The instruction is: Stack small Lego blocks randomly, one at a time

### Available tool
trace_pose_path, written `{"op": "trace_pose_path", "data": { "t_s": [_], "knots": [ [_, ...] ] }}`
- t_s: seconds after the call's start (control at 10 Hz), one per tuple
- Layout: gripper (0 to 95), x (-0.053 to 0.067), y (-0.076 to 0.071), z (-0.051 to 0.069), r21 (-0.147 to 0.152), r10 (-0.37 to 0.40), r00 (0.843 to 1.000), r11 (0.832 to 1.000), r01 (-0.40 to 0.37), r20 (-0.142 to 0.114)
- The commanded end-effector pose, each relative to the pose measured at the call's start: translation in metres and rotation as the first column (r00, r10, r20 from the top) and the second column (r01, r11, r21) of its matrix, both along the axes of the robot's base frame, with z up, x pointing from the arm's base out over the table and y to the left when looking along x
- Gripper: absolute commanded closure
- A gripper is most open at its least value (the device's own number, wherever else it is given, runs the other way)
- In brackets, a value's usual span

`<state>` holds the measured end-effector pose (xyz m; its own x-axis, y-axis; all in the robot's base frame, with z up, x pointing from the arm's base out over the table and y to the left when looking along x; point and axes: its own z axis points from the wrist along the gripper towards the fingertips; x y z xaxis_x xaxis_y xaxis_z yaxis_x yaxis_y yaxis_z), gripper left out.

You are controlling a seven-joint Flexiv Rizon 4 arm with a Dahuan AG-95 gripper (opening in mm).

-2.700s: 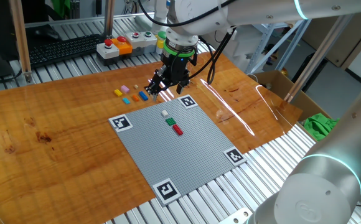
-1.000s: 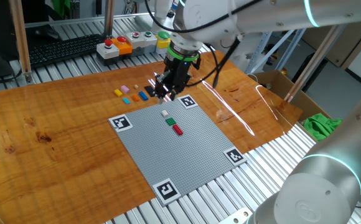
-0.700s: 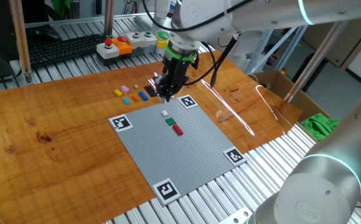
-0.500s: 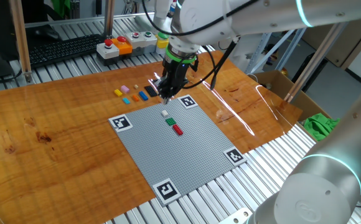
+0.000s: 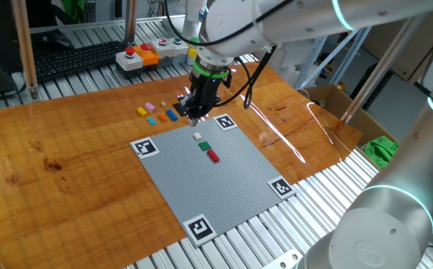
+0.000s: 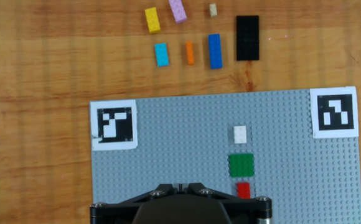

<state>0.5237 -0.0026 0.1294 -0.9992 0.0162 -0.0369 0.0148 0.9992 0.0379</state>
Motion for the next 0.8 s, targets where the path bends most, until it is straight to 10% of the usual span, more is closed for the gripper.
{"op": "trace_pose_path", "data": {
  "t_s": [0.1,0.8],
  "knots": [
    [95.0,0.009,-0.001,0.000,0.004,-0.006,1.000,1.000,0.006,-0.002],
    [95.0,0.063,-0.015,-0.003,0.027,0.027,1.000,0.999,-0.027,0.004]
  ]
}}
